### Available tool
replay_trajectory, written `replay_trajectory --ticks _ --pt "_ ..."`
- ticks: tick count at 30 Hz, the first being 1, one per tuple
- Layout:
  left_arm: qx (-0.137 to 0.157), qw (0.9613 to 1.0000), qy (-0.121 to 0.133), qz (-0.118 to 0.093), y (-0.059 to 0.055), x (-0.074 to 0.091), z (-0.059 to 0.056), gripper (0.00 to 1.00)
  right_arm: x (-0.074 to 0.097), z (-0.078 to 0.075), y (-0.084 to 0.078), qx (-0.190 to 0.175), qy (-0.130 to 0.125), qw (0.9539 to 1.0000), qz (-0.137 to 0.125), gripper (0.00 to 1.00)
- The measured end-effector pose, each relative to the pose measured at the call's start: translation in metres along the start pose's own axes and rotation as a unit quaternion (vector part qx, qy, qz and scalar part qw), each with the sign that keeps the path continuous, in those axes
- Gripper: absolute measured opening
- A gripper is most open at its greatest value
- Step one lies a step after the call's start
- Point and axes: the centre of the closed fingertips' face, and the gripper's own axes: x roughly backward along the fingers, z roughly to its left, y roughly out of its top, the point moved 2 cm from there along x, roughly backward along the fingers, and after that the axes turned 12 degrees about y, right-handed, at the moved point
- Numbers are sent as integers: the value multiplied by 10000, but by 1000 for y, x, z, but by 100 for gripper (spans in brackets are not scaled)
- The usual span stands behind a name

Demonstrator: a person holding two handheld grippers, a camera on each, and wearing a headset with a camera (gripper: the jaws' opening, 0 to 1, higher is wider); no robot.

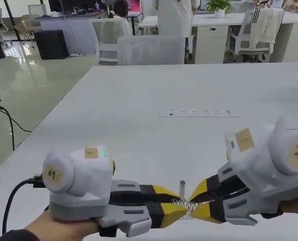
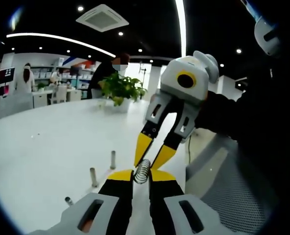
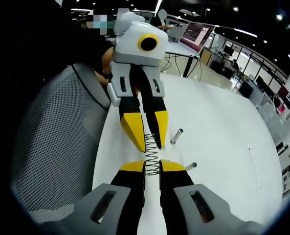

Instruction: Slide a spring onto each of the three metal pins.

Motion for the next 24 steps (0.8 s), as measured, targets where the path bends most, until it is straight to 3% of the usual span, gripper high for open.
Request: replay_trajectory --ticks 8,16,21,24 --pt "102 9999 -76 8 1 1 -3 2 1 1 1 -7 -6 10000 -41 8" --pt "215 9996 -162 19 2 3 -4 2 0 1 1 -242 74 9996 -129 8" --pt "283 9993 -226 -39 4 3 -6 2 -3 1 2 -429 116 9986 -290 13" --pt "306 9992 -250 -100 8 3 -7 2 -5 1 -1 -422 122 9988 -229 13"
